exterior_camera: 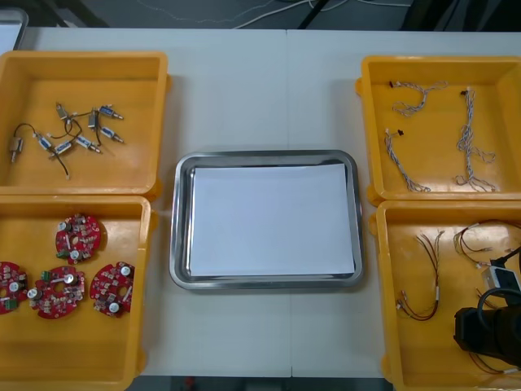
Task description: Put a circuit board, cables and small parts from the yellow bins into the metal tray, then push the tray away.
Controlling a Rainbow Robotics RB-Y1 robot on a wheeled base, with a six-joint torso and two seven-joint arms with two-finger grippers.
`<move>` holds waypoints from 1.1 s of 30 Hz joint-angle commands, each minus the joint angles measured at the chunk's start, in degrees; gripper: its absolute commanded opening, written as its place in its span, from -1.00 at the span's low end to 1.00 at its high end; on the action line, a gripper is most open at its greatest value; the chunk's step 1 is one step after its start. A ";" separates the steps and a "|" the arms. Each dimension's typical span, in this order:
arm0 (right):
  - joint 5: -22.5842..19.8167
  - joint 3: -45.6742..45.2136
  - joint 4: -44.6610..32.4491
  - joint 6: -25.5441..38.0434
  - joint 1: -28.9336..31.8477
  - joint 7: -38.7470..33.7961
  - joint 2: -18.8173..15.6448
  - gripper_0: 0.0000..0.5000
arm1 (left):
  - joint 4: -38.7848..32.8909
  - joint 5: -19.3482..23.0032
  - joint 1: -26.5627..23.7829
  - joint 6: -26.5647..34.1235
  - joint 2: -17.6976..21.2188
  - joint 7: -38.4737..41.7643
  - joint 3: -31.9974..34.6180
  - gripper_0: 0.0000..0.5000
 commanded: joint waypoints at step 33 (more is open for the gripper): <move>-1.89 1.22 0.25 16.13 -18.35 -5.02 0.91 -1.00 | -0.01 -11.15 -10.46 -1.48 -6.04 7.86 -10.08 1.00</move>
